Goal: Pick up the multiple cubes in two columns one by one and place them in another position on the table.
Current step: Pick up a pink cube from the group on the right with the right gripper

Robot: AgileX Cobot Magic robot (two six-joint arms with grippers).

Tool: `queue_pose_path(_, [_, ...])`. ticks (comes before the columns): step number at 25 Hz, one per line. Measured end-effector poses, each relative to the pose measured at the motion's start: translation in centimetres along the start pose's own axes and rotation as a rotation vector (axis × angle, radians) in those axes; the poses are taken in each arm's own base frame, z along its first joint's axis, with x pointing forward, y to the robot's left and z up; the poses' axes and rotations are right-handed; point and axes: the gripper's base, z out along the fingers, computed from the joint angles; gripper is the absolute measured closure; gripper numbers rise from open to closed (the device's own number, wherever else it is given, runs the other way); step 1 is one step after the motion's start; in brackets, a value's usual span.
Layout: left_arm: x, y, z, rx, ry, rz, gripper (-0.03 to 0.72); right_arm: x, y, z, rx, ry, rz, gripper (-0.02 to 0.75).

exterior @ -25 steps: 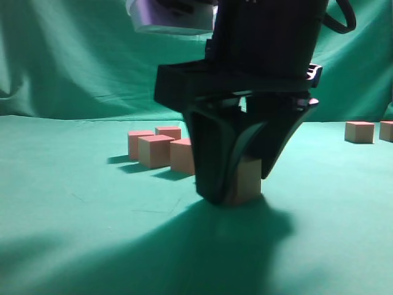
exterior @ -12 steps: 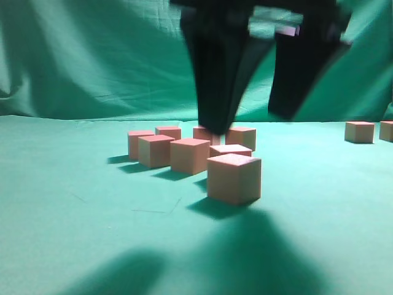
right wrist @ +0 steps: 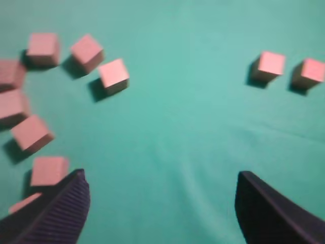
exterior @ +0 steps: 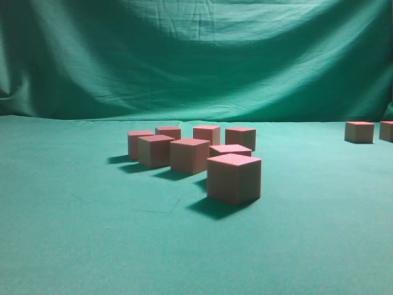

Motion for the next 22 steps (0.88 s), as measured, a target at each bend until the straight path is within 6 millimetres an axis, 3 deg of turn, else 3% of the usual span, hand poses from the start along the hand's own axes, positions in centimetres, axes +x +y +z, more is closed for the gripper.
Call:
queue_pose_path(4, [0.0, 0.0, 0.0, 0.000, 0.000, 0.000, 0.688, -1.7, -3.6, 0.2, 0.076, -0.004, 0.108, 0.179])
queue_pose_path(6, [0.0, 0.0, 0.0, 0.000, 0.000, 0.000, 0.688, -2.3, -4.8, 1.2, 0.086, 0.038, 0.142, 0.179])
queue_pose_path(15, [0.0, 0.0, 0.0, 0.000, 0.000, 0.000, 0.688, -5.0, -9.9, 9.6, 0.035, 0.250, 0.277, 0.179])
queue_pose_path(22, [0.0, 0.0, 0.0, 0.000, 0.000, 0.000, 0.688, -8.2, -10.7, 16.4, -0.016, 0.296, 0.245, 0.179])
